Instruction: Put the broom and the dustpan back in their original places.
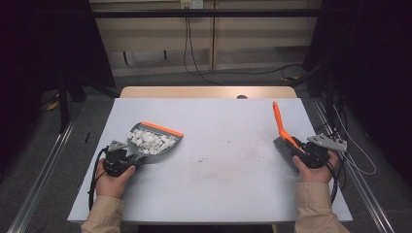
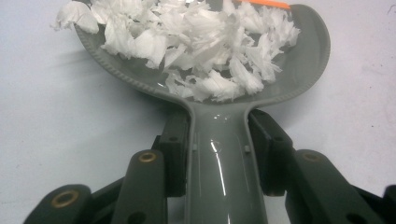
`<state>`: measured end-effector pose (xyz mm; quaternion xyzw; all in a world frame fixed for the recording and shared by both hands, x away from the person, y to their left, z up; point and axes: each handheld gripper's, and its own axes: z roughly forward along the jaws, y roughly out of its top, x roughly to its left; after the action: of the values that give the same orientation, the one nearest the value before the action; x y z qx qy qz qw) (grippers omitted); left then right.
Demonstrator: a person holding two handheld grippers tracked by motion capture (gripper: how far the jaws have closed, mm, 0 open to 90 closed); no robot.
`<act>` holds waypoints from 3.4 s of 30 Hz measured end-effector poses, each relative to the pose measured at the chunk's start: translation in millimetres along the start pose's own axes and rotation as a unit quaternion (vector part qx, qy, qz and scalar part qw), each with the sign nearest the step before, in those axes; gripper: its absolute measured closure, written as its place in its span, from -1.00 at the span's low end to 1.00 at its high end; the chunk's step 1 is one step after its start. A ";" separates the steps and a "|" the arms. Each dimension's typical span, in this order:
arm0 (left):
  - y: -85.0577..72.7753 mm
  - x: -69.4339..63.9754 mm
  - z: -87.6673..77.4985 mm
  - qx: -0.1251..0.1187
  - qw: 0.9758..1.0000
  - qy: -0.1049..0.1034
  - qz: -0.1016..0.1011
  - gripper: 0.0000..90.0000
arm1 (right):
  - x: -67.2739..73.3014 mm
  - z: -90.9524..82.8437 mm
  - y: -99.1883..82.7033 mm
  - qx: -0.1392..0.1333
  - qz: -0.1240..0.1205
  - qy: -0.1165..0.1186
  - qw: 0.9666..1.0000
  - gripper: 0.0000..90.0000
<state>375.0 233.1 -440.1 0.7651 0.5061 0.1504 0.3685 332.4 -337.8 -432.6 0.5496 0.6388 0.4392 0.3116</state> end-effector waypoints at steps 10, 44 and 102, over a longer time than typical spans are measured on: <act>-1.0 -6.3 -1.6 -0.006 1.000 -0.013 -0.002 0.16 | 2.7 1.7 -1.2 0.006 -0.001 0.008 1.000 0.58; -2.7 -22.0 -0.1 -0.010 0.999 -0.043 0.005 0.14 | 4.7 2.5 1.3 0.013 -0.018 0.000 1.000 0.57; -7.1 -13.3 -38.5 -0.171 0.971 -0.156 0.054 -0.85 | 54.0 -5.6 -10.4 0.022 -0.027 0.148 0.988 -0.52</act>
<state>341.2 238.7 -417.0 0.7308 0.3671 0.1333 0.5598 312.1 -286.4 -435.1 0.4681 0.7019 0.4929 0.2128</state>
